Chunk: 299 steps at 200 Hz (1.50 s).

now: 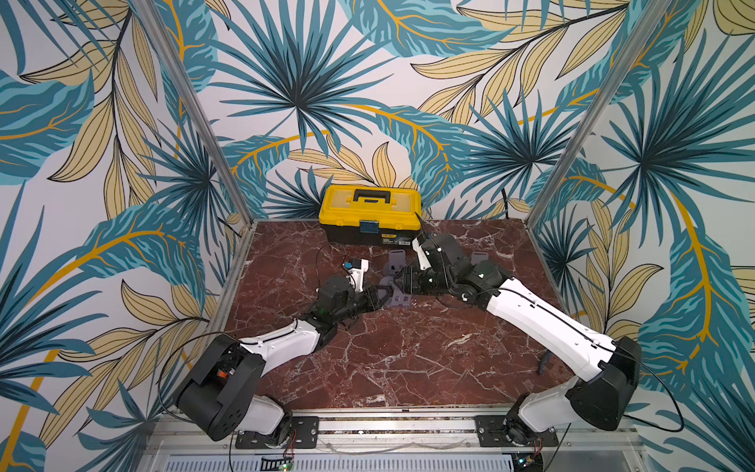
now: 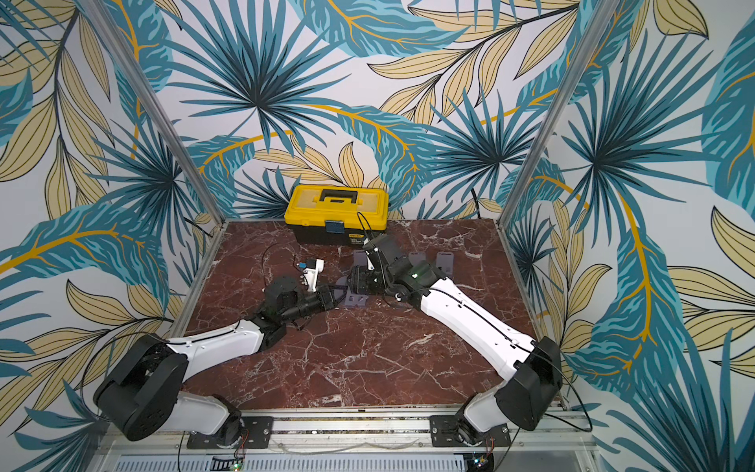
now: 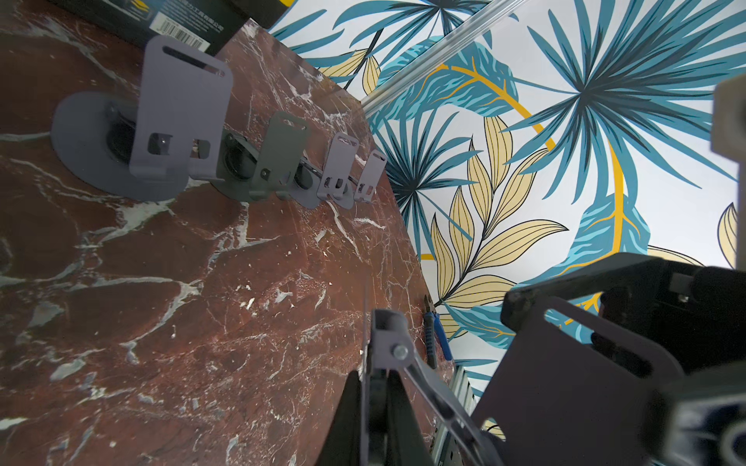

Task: Open the phone stand

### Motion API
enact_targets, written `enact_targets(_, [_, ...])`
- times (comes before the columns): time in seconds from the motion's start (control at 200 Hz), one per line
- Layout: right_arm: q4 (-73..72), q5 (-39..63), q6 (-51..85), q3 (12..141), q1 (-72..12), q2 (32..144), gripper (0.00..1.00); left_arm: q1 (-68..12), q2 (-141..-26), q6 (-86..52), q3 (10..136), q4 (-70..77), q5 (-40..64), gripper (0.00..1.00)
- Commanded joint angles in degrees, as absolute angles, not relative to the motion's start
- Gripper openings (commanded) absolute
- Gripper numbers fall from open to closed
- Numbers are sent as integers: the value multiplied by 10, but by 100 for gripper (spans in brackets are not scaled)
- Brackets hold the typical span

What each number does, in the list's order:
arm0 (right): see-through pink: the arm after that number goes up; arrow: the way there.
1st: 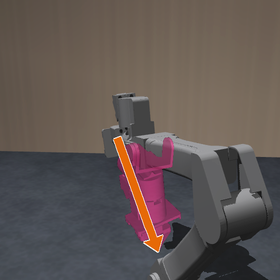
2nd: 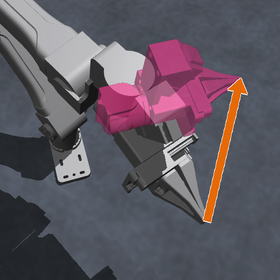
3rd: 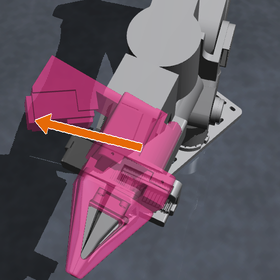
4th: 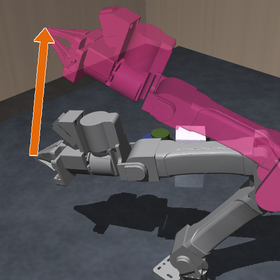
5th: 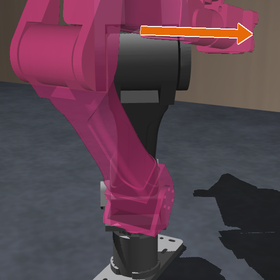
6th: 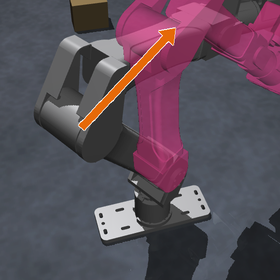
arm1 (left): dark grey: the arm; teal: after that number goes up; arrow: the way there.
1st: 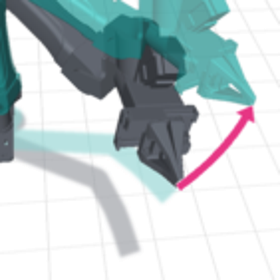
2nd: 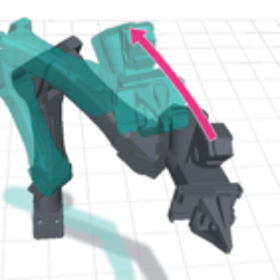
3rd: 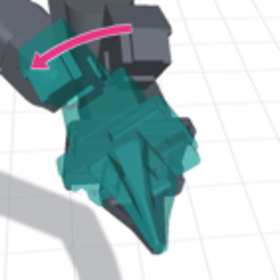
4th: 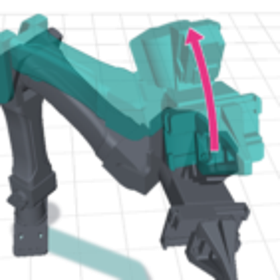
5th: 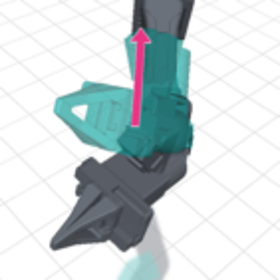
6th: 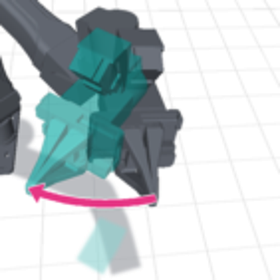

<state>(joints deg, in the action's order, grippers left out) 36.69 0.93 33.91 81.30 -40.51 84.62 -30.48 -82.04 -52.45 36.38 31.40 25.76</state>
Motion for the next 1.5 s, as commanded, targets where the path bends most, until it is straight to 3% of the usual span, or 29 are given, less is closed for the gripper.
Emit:
enact_targets(0.0, [419, -8, 337, 810, -410, 797, 35, -259, -844, -549, 347, 221, 148, 0])
enact_targets(1.242, [420, -17, 339, 812, -417, 798, 36, -258, -844, -551, 355, 221, 158, 0])
enact_targets(1.493, [416, -13, 339, 816, -417, 809, 46, -258, -840, -537, 357, 232, 176, 0])
